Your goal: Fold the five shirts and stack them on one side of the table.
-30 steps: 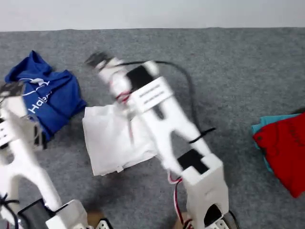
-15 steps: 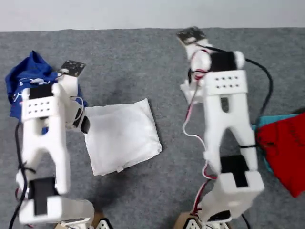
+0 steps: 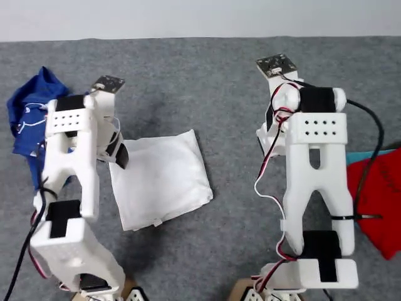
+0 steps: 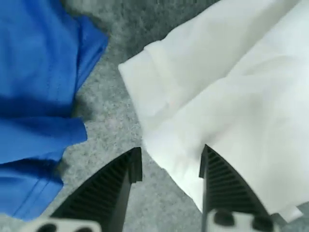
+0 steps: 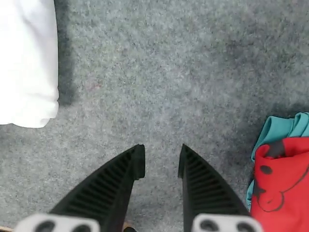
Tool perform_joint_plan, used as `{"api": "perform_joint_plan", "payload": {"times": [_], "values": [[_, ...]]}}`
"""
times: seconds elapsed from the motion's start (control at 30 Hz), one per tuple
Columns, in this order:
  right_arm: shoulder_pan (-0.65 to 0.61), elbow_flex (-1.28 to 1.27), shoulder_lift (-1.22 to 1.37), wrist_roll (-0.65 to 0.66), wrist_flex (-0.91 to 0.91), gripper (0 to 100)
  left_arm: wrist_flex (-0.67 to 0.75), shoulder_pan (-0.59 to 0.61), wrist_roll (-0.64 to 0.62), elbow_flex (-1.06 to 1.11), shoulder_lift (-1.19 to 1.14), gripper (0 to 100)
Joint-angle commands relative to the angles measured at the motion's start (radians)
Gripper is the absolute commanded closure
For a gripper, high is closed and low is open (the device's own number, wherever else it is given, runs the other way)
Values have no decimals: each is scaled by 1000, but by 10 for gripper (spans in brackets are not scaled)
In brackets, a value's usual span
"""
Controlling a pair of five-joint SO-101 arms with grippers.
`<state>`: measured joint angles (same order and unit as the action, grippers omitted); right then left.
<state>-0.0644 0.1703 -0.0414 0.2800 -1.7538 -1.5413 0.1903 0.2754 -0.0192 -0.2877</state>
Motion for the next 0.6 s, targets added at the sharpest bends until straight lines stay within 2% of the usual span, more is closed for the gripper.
{"api": "perform_joint_plan", "payload": {"times": [0.0,0.17,0.3,0.57], "values": [[13,3,-50,-12,-33,876,15,-3,-6,-42,-15,831],[7,3,-50,-14,-33,876,15,-5,-6,-42,-41,897],[7,2,-47,-55,-33,876,15,-28,-5,-44,-38,994],[7,2,-48,-55,-33,876,8,-75,-5,-44,66,998]]}}
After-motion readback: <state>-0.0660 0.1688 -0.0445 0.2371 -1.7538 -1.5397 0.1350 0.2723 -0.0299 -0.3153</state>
